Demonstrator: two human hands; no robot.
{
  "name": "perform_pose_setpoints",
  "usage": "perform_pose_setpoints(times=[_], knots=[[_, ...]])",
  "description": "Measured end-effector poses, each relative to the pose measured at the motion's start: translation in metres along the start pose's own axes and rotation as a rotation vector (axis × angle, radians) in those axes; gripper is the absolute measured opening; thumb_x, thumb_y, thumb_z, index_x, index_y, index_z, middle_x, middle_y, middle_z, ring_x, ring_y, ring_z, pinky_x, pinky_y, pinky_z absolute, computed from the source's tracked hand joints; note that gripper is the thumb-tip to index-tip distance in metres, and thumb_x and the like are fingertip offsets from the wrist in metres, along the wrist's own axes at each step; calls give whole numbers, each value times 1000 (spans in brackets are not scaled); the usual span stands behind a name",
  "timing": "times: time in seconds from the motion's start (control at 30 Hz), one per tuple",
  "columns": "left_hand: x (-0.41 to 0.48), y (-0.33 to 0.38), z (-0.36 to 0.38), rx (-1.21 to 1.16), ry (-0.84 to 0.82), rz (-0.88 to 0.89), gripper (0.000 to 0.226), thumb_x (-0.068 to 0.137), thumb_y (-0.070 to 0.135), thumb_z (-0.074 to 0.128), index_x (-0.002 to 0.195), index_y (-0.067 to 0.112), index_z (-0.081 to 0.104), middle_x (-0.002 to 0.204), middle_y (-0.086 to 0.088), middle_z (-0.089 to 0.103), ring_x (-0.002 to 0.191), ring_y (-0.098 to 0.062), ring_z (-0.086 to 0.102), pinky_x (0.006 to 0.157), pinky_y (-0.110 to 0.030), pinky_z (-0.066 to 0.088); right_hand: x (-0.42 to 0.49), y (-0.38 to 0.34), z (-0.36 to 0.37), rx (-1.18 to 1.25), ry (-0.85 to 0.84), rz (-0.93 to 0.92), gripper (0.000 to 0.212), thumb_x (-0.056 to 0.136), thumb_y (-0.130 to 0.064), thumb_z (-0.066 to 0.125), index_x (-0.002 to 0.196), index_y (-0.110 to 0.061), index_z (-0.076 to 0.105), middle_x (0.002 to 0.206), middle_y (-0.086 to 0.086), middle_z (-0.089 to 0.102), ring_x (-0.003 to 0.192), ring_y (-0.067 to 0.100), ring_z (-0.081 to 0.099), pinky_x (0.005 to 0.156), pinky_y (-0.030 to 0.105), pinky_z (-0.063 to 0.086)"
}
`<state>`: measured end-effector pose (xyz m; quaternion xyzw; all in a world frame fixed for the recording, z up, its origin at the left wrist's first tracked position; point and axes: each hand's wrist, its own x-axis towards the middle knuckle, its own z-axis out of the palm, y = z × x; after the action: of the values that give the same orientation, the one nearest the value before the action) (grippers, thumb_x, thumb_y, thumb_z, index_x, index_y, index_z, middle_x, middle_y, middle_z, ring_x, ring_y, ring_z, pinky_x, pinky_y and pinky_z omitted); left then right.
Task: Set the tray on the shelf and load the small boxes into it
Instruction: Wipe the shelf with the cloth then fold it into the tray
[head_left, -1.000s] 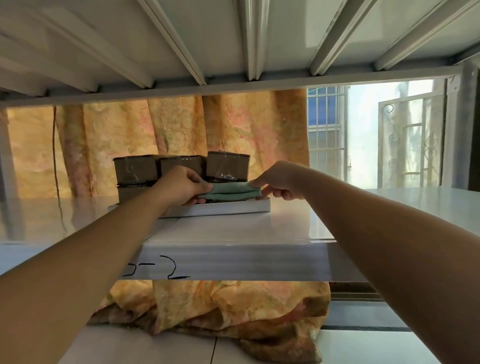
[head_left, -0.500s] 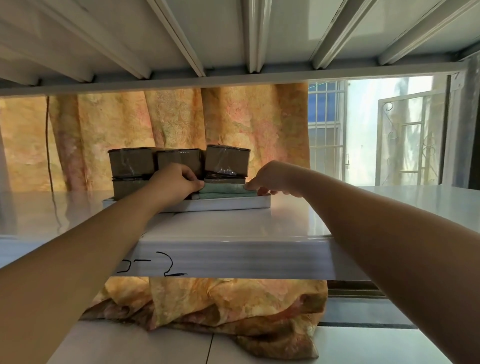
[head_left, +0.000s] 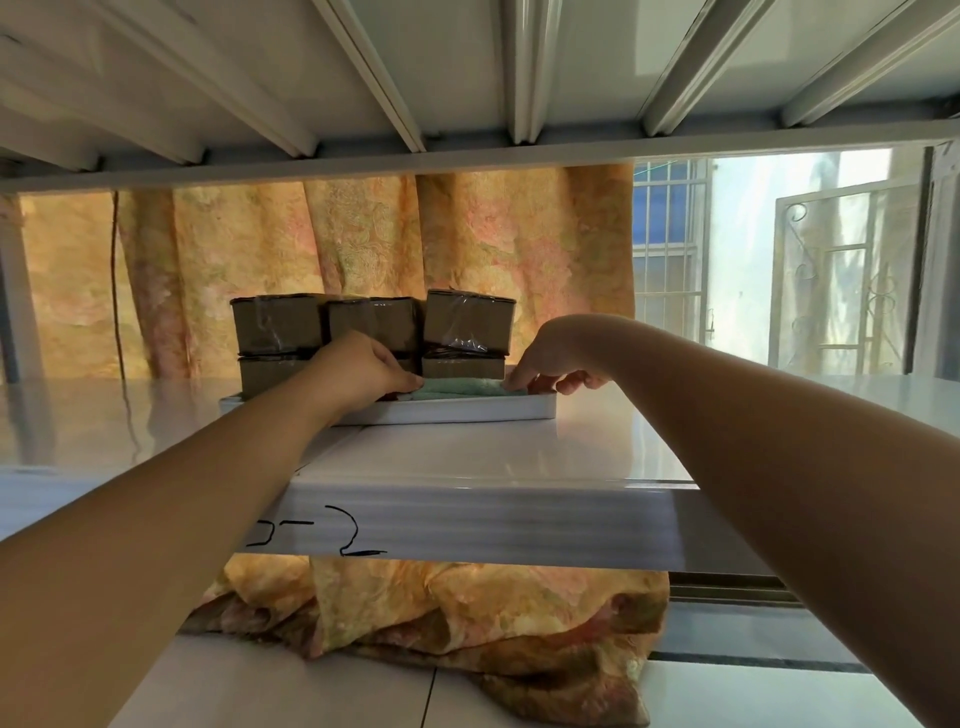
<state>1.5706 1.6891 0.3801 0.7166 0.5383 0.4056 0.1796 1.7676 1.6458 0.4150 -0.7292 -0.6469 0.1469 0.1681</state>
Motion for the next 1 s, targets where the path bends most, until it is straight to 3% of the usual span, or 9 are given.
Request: perform_pose_setpoints(times=[0.1, 0.2, 0.37, 0.5, 0.6, 0.67, 0.77, 0.87, 1.0], knots=[[2, -1, -1, 35, -11, -14, 25, 78, 25, 75, 87, 1, 72, 101, -14, 68, 94, -23, 56, 79, -30, 41, 5, -1, -2, -45, -28, 23, 28, 89, -32, 63, 70, -14, 54, 64, -1, 44, 54, 11, 33, 45, 18, 25], [2, -1, -1, 74, -37, -20, 25, 79, 26, 75, 86, 2, 72, 103, -16, 68, 100, -27, 59, 83, -34, 44, 8, -4, -3, -113, -59, 5, 28, 90, -30, 62, 69, -14, 55, 65, -2, 44, 51, 11, 30, 35, 15, 26], [3, 1, -1, 182, -64, 0, 28, 80, 29, 73, 88, 2, 72, 97, -15, 69, 97, -27, 61, 77, -30, 43, 11, -6, -6, -157, -60, -14, 24, 89, -31, 63, 76, -11, 60, 68, -1, 46, 52, 11, 29, 47, 18, 25], [-2, -1, -1, 343, 67, 183, 15, 78, 30, 74, 81, 16, 69, 80, 2, 65, 85, -20, 62, 66, -27, 45, 16, 2, -4, -131, -46, 5, 33, 87, -39, 64, 69, -13, 55, 64, -1, 39, 55, 12, 28, 52, 21, 23], [-8, 3, 0, 313, 128, 395, 9, 82, 26, 70, 90, 23, 68, 84, 6, 62, 80, -12, 58, 61, -15, 40, 14, 4, -2, -79, -26, -22, 34, 86, -38, 66, 65, -13, 56, 61, -2, 42, 55, 12, 29, 53, 22, 23], [-12, 6, 1, 341, 71, 447, 12, 85, 29, 66, 95, 24, 70, 86, 10, 60, 76, -4, 54, 61, -12, 36, 10, 4, -2, -54, -36, -35, 32, 84, -39, 67, 66, -15, 59, 59, -2, 44, 53, 11, 30, 52, 23, 21], [-14, 6, 2, 399, -42, 432, 17, 89, 32, 61, 101, 25, 70, 93, 10, 64, 85, -7, 57, 65, -14, 39, 7, 7, -3, -25, -50, -32, 33, 82, -44, 68, 68, -16, 61, 60, -4, 47, 52, 10, 31, 51, 22, 20], [-15, 5, 2, 409, -68, 403, 19, 90, 31, 59, 103, 25, 71, 103, 6, 69, 95, -12, 60, 78, -25, 46, 5, 9, -3, -15, -44, -39, 34, 81, -46, 69, 68, -16, 61, 60, -4, 48, 53, 10, 31, 51, 22, 20], [-17, 7, 0, 476, -125, 389, 25, 91, 39, 56, 105, 25, 72, 104, 8, 67, 94, -10, 58, 82, -27, 46, 6, 10, -2, -22, -16, -52, 34, 82, -46, 68, 68, -16, 61, 62, -3, 48, 57, 11, 35, 53, 24, 23]])
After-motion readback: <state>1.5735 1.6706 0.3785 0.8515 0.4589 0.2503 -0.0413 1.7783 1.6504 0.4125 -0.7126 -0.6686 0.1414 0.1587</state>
